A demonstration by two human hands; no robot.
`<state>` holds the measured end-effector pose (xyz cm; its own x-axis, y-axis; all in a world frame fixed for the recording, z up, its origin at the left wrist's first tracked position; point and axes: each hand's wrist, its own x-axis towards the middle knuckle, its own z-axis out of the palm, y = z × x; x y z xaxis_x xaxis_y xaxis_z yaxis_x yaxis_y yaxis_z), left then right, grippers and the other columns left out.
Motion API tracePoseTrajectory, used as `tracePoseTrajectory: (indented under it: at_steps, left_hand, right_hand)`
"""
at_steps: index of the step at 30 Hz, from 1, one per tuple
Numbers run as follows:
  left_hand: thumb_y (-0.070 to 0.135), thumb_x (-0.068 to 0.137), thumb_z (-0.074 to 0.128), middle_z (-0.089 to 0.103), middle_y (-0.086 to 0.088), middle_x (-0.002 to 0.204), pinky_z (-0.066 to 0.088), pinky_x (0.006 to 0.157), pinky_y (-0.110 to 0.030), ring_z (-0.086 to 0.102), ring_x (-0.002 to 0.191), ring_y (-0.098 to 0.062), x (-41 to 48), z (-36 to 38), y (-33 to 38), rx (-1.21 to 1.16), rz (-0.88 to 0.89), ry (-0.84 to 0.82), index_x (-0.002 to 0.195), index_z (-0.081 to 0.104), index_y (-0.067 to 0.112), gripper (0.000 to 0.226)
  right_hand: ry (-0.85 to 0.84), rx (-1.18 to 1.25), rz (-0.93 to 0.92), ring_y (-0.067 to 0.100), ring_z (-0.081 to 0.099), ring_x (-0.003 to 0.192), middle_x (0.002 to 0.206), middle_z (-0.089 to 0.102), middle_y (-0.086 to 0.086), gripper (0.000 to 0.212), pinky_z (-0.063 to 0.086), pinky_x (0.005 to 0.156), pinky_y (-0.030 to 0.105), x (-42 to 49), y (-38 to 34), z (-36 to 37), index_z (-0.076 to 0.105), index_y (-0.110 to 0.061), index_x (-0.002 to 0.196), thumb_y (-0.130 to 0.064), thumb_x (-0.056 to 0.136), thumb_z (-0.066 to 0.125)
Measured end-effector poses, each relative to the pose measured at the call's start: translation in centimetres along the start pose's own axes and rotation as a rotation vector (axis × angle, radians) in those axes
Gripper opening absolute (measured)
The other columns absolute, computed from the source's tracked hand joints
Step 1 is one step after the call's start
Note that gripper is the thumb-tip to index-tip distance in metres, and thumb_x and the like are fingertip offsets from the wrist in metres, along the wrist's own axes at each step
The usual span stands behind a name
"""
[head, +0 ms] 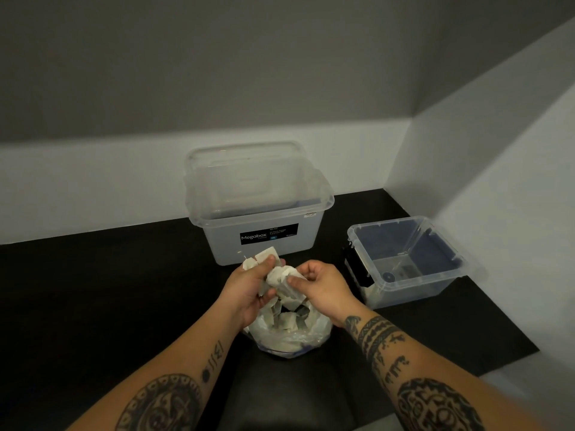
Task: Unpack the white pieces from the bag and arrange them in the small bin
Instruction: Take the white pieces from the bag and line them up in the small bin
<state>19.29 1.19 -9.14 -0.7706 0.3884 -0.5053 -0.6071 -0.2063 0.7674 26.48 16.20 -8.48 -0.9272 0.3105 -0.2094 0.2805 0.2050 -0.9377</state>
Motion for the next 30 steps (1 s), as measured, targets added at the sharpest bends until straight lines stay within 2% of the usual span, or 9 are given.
tracePoseTrajectory:
  at_steps: [4,6,9,14,17,20,24,26,30]
  left_hand:
    - [0.031,0.1,0.065,0.077,-0.011,0.114,0.051,0.044,-0.021,0.075,0.094,-0.024,0.5,-0.3,0.2,-0.143,-0.031,0.042,0.13,0.063,0.015,0.034]
    - [0.031,0.098,0.068,0.076,-0.012,0.113,0.051,0.043,-0.02,0.075,0.082,-0.02,0.5,-0.2,0.4,-0.172,-0.028,0.069,0.128,0.063,0.016,0.034]
    - [0.03,0.095,0.073,0.075,-0.011,0.109,0.051,0.043,-0.019,0.07,0.07,-0.014,0.6,0.1,0.5,-0.194,-0.022,0.087,0.127,0.064,0.015,0.037]
    - [0.022,0.094,0.072,0.076,-0.005,0.094,0.05,0.043,-0.018,0.071,0.075,-0.013,0.7,0.5,0.4,-0.224,-0.009,0.045,0.124,0.067,0.016,0.031]
    - [0.017,0.096,0.07,0.077,-0.004,0.091,0.049,0.043,-0.017,0.071,0.071,-0.011,0.6,0.7,0.2,-0.184,-0.013,0.015,0.116,0.067,0.017,0.02]
    - [0.015,0.097,0.069,0.077,-0.004,0.087,0.049,0.044,-0.016,0.069,0.069,-0.01,0.3,1.0,-0.1,-0.11,-0.015,-0.022,0.107,0.069,0.016,0.01]
    - [0.018,0.095,0.071,0.077,-0.008,0.097,0.051,0.048,-0.017,0.069,0.071,-0.012,0.1,1.1,-0.3,-0.065,-0.005,-0.067,0.125,0.068,0.008,0.032]
    - [0.029,0.096,0.069,0.077,-0.01,0.104,0.052,0.048,-0.019,0.069,0.073,-0.014,0.1,1.0,0.0,-0.077,-0.01,-0.092,0.128,0.067,0.008,0.038]
    - [0.064,0.097,0.05,0.072,-0.018,0.116,0.054,0.046,-0.023,0.067,0.077,-0.023,0.0,0.0,1.1,-0.178,-0.075,-0.148,0.126,0.068,0.008,0.065]
  right_hand:
    - [0.014,0.409,0.092,0.025,0.072,0.097,0.109,0.075,0.013,0.017,0.058,0.086,0.042,0.3,0.2,-0.8,0.066,-0.01,0.112,-0.009,0.095,0.068]
    - [-0.001,0.623,0.125,0.027,0.07,0.105,0.118,0.072,0.012,0.025,0.058,0.091,0.045,0.4,0.1,-1.0,0.063,-0.011,0.123,-0.004,0.098,0.061]
    - [-0.072,0.76,0.191,0.027,0.069,0.103,0.118,0.07,0.015,0.023,0.059,0.086,0.038,0.3,-0.3,-0.6,0.063,-0.007,0.123,-0.003,0.101,0.055]
    - [-0.095,0.845,0.228,0.021,0.068,0.094,0.102,0.073,0.009,0.019,0.055,0.084,0.036,0.1,-0.6,0.5,0.065,-0.009,0.118,-0.012,0.103,0.055]
    - [-0.092,0.861,0.191,0.024,0.067,0.1,0.111,0.072,0.011,0.023,0.053,0.083,0.035,0.2,-0.8,0.5,0.064,-0.011,0.123,-0.017,0.103,0.056]
    - [-0.037,0.815,0.114,0.021,0.072,0.087,0.104,0.075,0.01,0.016,0.055,0.074,0.031,0.3,-1.5,0.4,0.066,-0.011,0.114,-0.016,0.103,0.056]
    - [0.126,0.517,0.053,0.026,0.075,0.09,0.103,0.076,0.013,0.011,0.061,0.078,0.039,0.7,-2.2,0.5,0.069,-0.01,0.106,-0.016,0.099,0.064]
    - [0.155,0.436,0.057,0.027,0.074,0.091,0.104,0.076,0.014,0.012,0.062,0.079,0.041,1.1,-2.7,0.1,0.069,-0.009,0.107,-0.016,0.099,0.064]
    - [-0.069,0.522,0.067,0.018,0.067,0.083,0.103,0.07,0.012,0.018,0.054,0.065,0.027,1.4,-4.7,-2.2,0.064,-0.005,0.117,-0.011,0.102,0.056]
